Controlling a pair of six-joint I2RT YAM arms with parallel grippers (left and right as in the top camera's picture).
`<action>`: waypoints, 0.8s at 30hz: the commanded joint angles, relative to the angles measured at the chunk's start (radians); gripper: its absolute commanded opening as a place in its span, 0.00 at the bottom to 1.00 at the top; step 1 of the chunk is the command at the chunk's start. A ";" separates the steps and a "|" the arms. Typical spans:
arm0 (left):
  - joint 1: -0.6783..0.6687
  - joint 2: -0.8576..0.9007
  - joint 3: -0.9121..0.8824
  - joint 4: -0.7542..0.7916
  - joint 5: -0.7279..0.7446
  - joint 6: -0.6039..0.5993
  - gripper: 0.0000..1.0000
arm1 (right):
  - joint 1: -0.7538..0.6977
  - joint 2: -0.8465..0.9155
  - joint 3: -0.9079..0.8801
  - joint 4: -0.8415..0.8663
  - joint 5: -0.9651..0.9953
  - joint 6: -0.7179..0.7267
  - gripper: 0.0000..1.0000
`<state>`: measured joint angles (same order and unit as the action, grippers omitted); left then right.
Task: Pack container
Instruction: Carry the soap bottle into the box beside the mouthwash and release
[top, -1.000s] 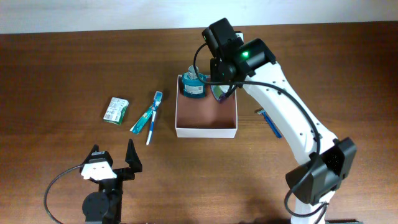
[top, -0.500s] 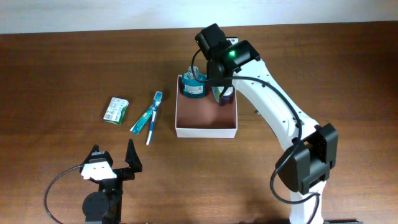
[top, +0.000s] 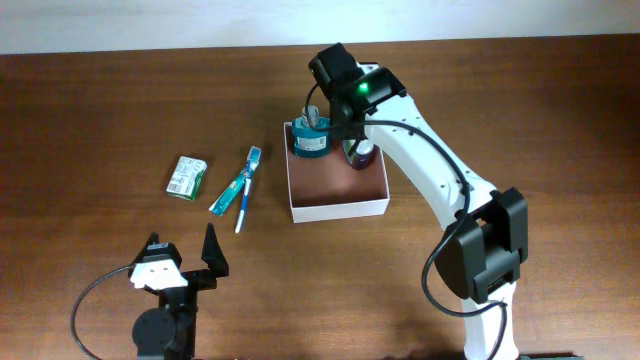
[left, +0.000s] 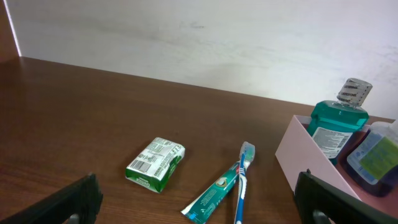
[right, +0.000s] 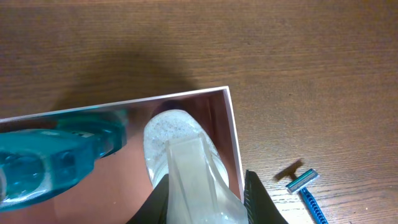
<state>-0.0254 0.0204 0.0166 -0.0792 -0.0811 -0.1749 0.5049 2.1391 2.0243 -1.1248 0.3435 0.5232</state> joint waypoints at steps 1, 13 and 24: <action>0.003 -0.008 -0.007 0.003 0.010 0.020 0.99 | 0.004 0.001 0.029 0.007 0.042 0.013 0.22; 0.003 -0.008 -0.007 0.003 0.010 0.019 1.00 | 0.004 -0.014 0.077 -0.037 -0.071 -0.090 0.81; 0.003 -0.008 -0.007 0.003 0.010 0.019 0.99 | -0.054 -0.146 0.290 -0.341 -0.021 -0.179 0.83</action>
<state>-0.0254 0.0204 0.0166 -0.0792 -0.0811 -0.1749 0.4915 2.0796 2.2726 -1.4246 0.2867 0.3840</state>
